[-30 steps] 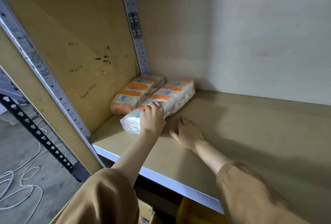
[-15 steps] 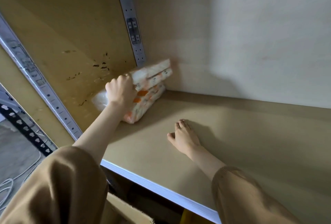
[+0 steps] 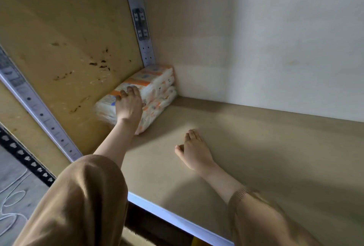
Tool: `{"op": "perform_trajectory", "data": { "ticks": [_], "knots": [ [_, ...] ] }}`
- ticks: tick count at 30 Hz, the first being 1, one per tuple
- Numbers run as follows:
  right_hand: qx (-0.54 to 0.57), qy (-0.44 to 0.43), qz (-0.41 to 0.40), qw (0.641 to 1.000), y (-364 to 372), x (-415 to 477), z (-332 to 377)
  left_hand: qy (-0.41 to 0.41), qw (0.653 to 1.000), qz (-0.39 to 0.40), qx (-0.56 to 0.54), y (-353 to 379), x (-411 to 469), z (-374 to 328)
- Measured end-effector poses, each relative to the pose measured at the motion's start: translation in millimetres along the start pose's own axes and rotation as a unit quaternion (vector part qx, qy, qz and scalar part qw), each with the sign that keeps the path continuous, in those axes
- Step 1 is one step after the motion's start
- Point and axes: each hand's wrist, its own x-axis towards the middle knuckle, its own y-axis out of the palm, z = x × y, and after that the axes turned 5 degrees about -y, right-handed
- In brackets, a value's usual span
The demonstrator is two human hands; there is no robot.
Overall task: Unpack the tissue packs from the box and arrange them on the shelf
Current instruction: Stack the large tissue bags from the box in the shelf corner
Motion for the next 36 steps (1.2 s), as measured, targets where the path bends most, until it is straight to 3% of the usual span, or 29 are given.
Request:
{"op": "perform_trajectory", "data": {
  "ticks": [8,14,23,31,36],
  "knots": [
    [-0.011,0.01,-0.002,1.0,-2.7,-1.8,2.4,0.02,0.998,0.065,0.01,-14.1,-2.7,7.9],
    [-0.005,0.0,-0.02,1.0,-7.8,-21.8,14.1,0.014,0.996,0.065,-0.059,-42.2,-35.5,18.6],
    [0.0,-0.086,-0.025,0.996,0.6,-82.5,59.8,0.03,0.995,0.022,-0.095,-54.2,-150.3,58.1],
    [0.078,-0.196,-0.003,0.977,16.8,-148.1,94.1,0.023,0.991,0.101,-0.081,-28.4,-258.0,100.2],
    [0.077,-0.253,0.064,0.962,47.4,-180.8,107.8,0.022,0.986,0.143,-0.082,-8.6,-320.3,116.2]
  ]
}}
